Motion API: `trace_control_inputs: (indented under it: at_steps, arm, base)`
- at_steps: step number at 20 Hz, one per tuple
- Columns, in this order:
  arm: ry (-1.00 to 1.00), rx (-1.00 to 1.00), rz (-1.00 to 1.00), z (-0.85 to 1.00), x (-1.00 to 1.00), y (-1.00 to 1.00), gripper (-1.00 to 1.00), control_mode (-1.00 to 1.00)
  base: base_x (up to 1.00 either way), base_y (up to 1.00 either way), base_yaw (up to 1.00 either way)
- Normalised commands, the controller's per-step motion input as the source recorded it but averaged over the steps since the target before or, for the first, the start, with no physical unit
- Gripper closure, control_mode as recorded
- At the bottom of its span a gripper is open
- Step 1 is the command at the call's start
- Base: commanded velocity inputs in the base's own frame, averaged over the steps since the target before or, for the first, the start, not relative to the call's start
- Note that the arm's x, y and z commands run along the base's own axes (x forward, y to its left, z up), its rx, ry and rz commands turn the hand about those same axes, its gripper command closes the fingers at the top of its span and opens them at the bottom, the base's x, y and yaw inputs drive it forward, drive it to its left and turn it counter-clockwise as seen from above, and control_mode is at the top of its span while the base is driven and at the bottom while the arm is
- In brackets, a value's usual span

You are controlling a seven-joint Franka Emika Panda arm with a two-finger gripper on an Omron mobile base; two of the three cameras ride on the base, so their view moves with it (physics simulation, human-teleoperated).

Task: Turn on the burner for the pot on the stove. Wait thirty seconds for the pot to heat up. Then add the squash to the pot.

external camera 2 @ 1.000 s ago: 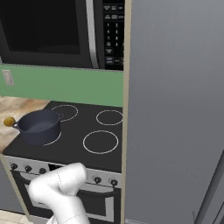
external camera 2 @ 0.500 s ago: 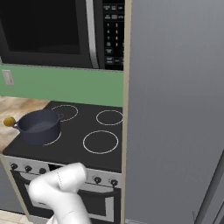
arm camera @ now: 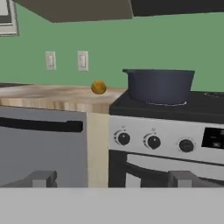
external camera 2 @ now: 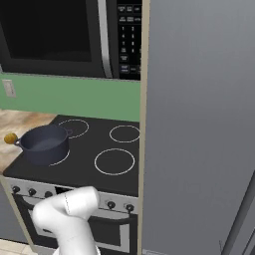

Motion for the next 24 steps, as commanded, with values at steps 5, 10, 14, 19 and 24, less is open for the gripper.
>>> trace_control_inputs:
  at_steps: [5,10,14,19,24]
  arm:
    - [-0.19,0.00,0.00,0.00,0.00,0.00,-1.00,-1.00]
    - [-0.13,0.00,0.00,0.00,0.03,0.00,-1.00,-1.00]
    - [-0.10,0.00,0.00,0.00,0.20,0.00,-1.00,-1.00]
    - [-0.08,0.00,0.00,0.00,0.24,0.00,-1.00,-1.00]
    - [0.00,0.05,-0.01,-0.04,0.33,0.00,-1.00,-1.00]
  base:
    - [0.00,0.00,0.00]
    - [0.00,0.00,0.00]
    - [0.00,0.00,0.00]
    - [0.00,0.00,0.00]
    - [0.00,0.00,0.00]
